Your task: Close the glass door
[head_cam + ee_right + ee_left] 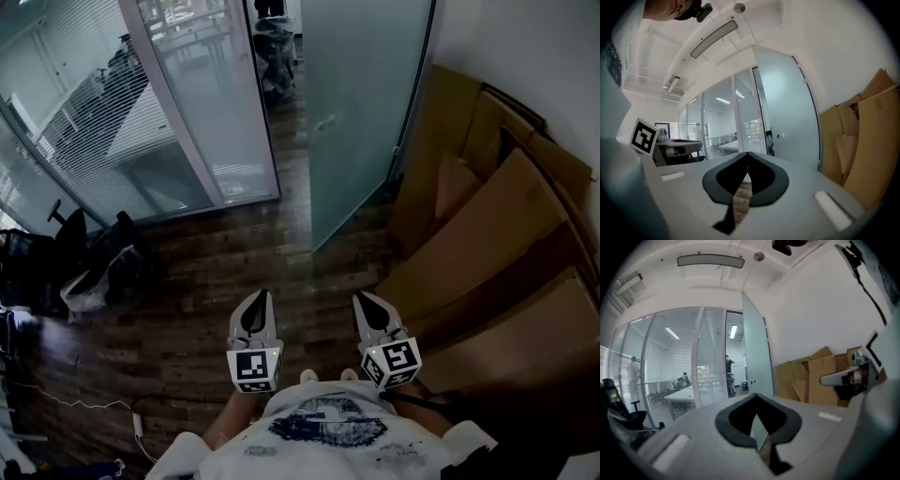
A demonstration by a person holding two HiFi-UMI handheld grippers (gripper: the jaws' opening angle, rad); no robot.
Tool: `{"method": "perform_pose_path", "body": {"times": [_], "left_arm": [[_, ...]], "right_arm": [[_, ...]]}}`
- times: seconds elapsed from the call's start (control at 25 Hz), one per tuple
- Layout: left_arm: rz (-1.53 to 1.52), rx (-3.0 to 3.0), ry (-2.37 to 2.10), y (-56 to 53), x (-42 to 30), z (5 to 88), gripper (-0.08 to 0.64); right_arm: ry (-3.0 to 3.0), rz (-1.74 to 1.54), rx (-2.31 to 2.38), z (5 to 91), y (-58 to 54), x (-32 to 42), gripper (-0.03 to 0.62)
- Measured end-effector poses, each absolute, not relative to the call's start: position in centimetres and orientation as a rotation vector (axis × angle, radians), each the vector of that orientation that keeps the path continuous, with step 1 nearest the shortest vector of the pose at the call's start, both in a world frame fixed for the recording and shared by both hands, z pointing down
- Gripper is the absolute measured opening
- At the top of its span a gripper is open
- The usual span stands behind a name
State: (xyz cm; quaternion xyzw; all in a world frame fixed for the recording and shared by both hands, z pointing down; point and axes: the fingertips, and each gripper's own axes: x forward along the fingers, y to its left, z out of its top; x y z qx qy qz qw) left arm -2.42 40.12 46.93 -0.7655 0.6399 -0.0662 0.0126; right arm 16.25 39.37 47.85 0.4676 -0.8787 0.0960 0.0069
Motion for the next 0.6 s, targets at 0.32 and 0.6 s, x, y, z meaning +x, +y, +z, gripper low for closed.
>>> {"method": "perform_pose_path", "body": {"times": [0.32, 0.6], "left_arm": [[-0.266, -2.371, 1.987, 40.5, -4.3, 47.4, 0.003], [-0.261, -2.362, 2.026, 41.1, -5.9, 47.8, 0.003]], "right_arm": [[-2.720, 0.255, 1.514, 47.9, 39.3, 15.0, 0.006], [-2.724, 0.231, 1.492, 47.5, 39.7, 13.5, 0.006]]}}
